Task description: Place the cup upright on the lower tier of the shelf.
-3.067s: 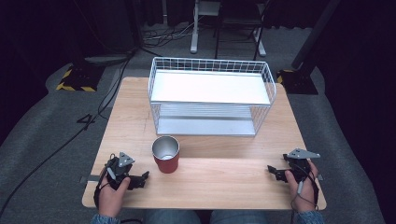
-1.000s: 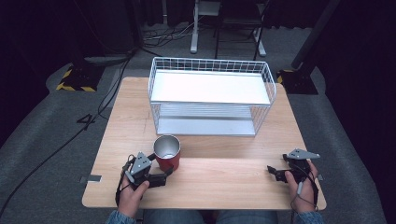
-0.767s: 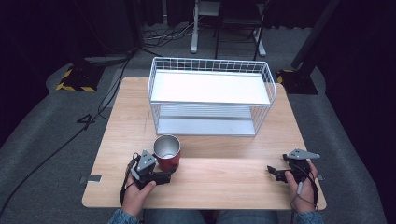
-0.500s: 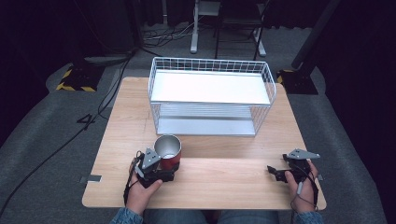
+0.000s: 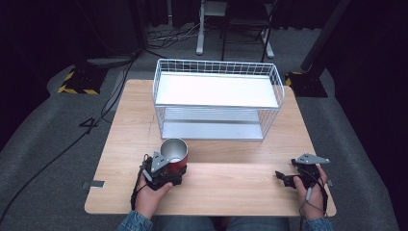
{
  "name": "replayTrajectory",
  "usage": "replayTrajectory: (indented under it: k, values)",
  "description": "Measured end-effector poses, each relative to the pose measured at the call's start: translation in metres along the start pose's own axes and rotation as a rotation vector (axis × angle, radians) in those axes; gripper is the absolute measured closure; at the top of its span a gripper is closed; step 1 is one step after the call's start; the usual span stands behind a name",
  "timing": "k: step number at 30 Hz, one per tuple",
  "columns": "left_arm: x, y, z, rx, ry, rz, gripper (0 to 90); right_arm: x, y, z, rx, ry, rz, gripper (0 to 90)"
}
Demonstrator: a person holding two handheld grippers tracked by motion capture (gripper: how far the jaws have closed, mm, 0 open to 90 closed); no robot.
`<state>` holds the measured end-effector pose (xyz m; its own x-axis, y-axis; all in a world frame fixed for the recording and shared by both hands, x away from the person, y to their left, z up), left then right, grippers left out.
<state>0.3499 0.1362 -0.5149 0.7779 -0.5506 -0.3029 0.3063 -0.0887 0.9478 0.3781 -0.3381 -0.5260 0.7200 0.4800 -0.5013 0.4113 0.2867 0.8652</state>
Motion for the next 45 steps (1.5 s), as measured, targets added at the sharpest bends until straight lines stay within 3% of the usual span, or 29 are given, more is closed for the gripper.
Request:
replayTrajectory:
  k: [8, 13, 26, 35, 39, 45]
  values:
    - [-0.002, 0.001, 0.002, 0.012, 0.008, -0.003, 15.4, 0.000, 0.000, 0.000, 0.000, 0.000, 0.000, 9.8]
    - [-0.001, 0.004, 0.004, 0.010, -0.010, -0.014, 15.6, 0.000, 0.000, 0.000, 0.000, 0.000, 0.000, 9.8]
    - [0.005, 0.027, 0.014, 0.051, -0.029, -0.007, 15.7, 0.000, 0.000, 0.000, 0.002, -0.007, -0.002, 8.0]
    - [0.022, 0.053, 0.016, 0.067, -0.030, 0.008, 15.7, 0.001, 0.000, 0.001, 0.007, -0.018, -0.008, 5.4]
    - [0.035, 0.058, 0.014, 0.099, -0.038, 0.016, 15.7, 0.002, 0.000, 0.001, 0.008, -0.019, -0.010, 5.2]
    - [0.052, 0.061, 0.012, 0.093, -0.033, 0.022, 15.7, 0.002, 0.000, 0.001, 0.007, -0.019, -0.009, 5.2]
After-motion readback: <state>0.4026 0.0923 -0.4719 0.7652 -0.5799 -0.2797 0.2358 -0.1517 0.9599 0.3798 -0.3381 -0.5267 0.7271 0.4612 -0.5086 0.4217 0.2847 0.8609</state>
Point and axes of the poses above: each handheld gripper's, and its own axes: x roughly forward along the jaws, y roughly out of its top, z roughly to its right, the point moved 3 cm from there along x, roughly forward along the jaws, and after that the axes turned 13 degrees about z, right-handed, at the moved point
